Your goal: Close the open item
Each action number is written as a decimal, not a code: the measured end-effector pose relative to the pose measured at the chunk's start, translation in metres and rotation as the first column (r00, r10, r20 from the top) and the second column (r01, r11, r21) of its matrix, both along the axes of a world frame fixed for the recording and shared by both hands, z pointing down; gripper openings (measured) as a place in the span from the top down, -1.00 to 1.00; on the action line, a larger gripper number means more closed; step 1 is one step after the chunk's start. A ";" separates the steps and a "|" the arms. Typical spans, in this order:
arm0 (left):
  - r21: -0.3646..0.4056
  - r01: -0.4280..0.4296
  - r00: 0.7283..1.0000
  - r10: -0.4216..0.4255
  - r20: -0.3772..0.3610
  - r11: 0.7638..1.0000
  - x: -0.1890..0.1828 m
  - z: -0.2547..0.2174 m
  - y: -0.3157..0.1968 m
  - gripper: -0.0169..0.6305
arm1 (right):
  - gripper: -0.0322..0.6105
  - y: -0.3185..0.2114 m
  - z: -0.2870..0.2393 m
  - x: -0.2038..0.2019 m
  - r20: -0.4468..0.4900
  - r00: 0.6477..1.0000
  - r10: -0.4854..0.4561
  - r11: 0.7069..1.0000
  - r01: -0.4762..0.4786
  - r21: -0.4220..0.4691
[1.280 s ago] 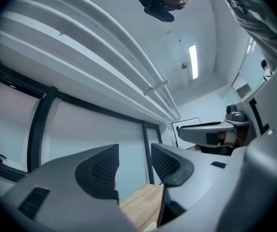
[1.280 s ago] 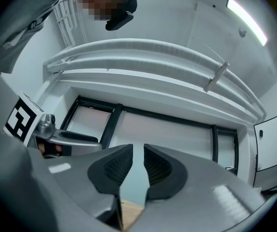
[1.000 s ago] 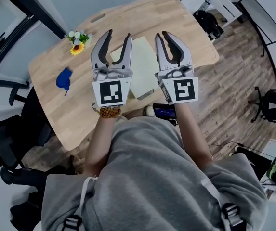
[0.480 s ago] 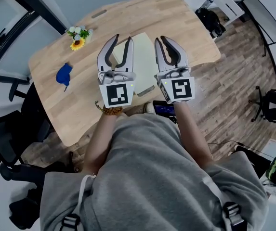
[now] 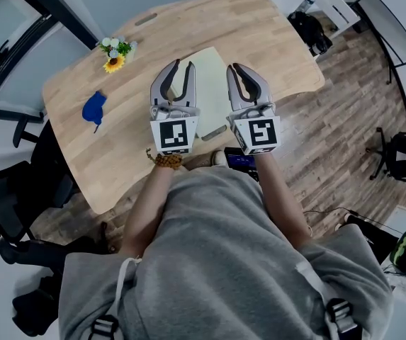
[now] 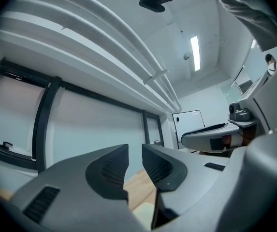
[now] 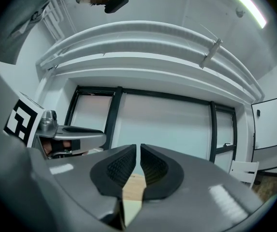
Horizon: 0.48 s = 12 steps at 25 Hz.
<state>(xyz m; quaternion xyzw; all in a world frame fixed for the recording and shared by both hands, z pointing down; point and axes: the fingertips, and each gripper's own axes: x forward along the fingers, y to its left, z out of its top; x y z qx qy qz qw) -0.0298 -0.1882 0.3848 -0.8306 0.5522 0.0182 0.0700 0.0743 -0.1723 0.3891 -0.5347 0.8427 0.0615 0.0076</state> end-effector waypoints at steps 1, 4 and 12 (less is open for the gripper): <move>-0.011 0.000 1.000 0.000 0.002 1.000 0.000 0.005 0.000 0.67 | 0.80 0.000 0.004 0.000 -0.005 1.000 0.002 1.000 -0.002 -0.005; -0.039 -0.005 1.000 0.005 0.014 0.999 0.001 0.018 0.000 0.68 | 0.81 0.002 0.014 0.001 -0.025 1.000 0.002 1.000 -0.002 -0.024; -0.128 -0.019 0.999 0.023 0.028 0.992 0.002 0.055 -0.001 0.75 | 0.84 0.003 0.037 0.000 -0.057 0.998 -0.011 0.997 0.007 -0.080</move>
